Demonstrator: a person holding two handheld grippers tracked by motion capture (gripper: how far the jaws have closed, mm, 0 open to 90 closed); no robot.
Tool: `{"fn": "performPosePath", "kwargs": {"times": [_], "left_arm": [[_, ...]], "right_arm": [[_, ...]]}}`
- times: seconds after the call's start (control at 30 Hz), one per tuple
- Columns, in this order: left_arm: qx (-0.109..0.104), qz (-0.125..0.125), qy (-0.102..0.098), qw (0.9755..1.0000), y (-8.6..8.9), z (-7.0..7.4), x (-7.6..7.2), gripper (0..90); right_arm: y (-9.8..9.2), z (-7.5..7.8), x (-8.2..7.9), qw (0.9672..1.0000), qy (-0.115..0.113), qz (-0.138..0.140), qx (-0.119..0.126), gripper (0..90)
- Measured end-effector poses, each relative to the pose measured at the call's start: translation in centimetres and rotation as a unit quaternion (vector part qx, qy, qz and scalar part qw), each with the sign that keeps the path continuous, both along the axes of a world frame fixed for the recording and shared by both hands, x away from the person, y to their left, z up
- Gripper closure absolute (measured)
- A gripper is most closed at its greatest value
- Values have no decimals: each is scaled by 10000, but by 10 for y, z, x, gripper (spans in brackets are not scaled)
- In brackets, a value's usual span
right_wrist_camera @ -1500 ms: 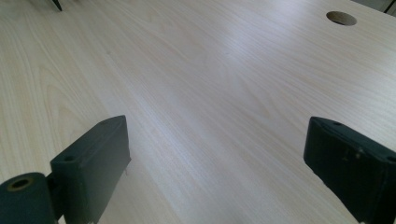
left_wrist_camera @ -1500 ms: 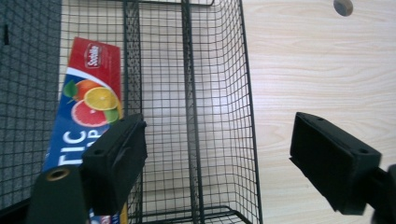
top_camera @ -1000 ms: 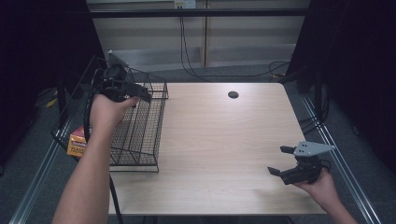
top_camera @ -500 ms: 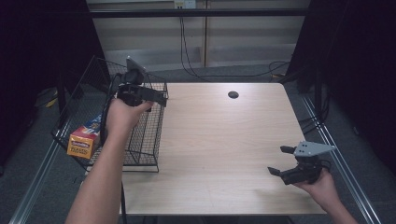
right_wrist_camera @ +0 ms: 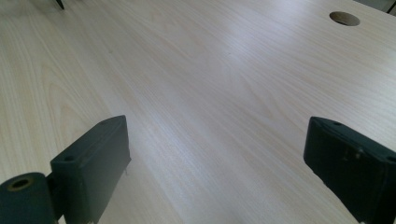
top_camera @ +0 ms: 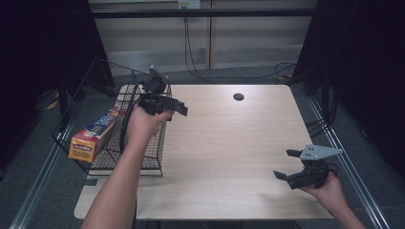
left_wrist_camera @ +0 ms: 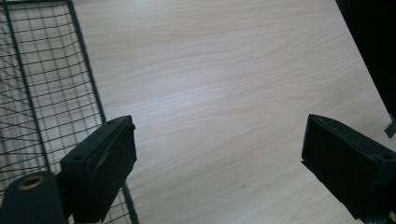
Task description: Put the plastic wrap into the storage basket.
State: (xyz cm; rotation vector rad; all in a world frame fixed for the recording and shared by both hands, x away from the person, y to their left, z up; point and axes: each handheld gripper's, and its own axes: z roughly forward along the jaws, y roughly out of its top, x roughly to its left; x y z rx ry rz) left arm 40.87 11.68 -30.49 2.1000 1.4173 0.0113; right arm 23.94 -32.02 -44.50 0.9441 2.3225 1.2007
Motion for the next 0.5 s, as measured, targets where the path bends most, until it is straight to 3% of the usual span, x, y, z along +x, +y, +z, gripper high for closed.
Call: {"fn": "performPosePath", "kwargs": {"times": [0.5], "left_arm": [[-139,-374,-3,9992,-19,-16,-6,96]], "right_arm": [[1,-3,-1,9999,7,-4,-144,69]]}}
